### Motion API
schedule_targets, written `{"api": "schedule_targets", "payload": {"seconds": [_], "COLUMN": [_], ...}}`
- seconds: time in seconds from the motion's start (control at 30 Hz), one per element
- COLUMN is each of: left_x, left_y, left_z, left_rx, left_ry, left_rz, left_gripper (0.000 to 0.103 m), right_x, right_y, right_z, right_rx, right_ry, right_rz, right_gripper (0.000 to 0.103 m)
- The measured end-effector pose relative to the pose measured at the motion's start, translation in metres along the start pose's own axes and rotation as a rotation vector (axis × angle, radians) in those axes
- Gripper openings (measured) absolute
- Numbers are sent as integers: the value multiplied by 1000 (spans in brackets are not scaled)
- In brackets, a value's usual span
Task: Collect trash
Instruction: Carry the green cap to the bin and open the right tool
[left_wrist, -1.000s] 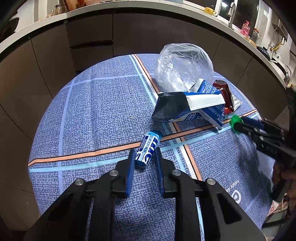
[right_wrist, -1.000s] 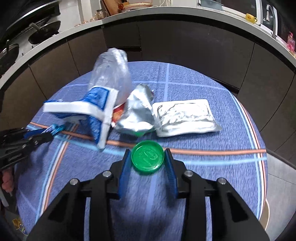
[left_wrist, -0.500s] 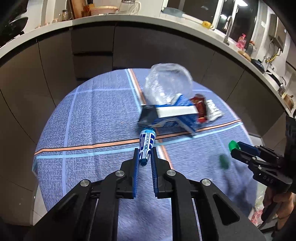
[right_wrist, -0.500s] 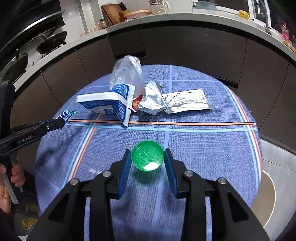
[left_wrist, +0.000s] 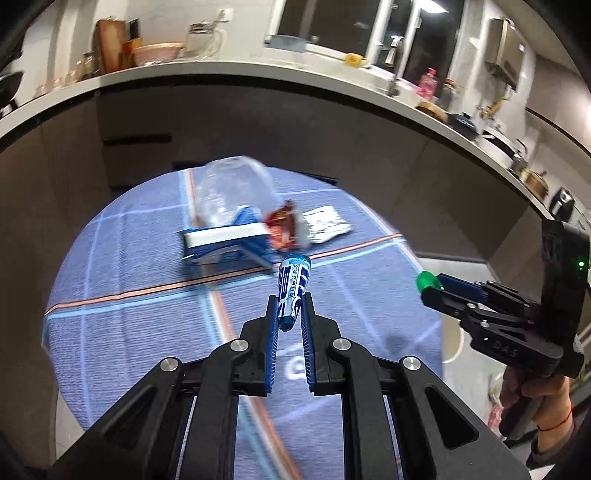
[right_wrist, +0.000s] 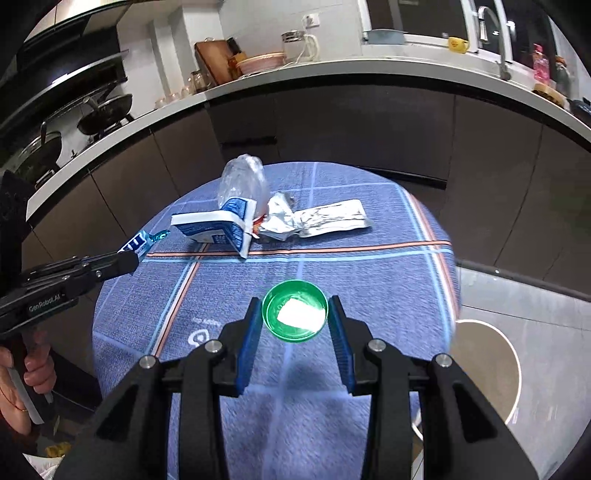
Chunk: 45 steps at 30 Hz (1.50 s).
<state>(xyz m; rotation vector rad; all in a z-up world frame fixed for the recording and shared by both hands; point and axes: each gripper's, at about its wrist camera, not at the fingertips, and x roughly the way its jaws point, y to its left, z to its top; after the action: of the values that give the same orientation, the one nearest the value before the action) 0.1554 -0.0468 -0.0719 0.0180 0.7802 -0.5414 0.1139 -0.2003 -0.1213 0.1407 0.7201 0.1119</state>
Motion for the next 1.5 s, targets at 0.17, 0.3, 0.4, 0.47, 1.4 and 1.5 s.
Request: {"api": "schedule_targets", "payload": {"seconds": [0.17, 0.3, 0.4, 0.47, 1.4, 1.5], "left_x": [4, 14, 21, 28, 177, 187], "left_y": [-32, -59, -78, -92, -239, -244], "left_z": [1, 2, 3, 6, -6, -8], "left_rx": [50, 88, 110, 127, 378, 401], "left_ry": [6, 24, 35, 44, 303, 314], "left_rz": [-55, -100, -124, -150, -298, -294], "left_gripper": [11, 11, 11, 11, 12, 14], "right_x": [-16, -26, -33, -36, -3, 5], "right_y": [-21, -40, -58, -69, -198, -201], "right_z": [-11, -21, -32, -38, -133, -137], "right_rx": [40, 77, 111, 126, 373, 375], "right_ry": [-11, -14, -9, -5, 136, 149], "right_rz": [-32, -61, -89, -108, -196, -193], "right_gripper": [37, 37, 37, 37, 37, 38]}}
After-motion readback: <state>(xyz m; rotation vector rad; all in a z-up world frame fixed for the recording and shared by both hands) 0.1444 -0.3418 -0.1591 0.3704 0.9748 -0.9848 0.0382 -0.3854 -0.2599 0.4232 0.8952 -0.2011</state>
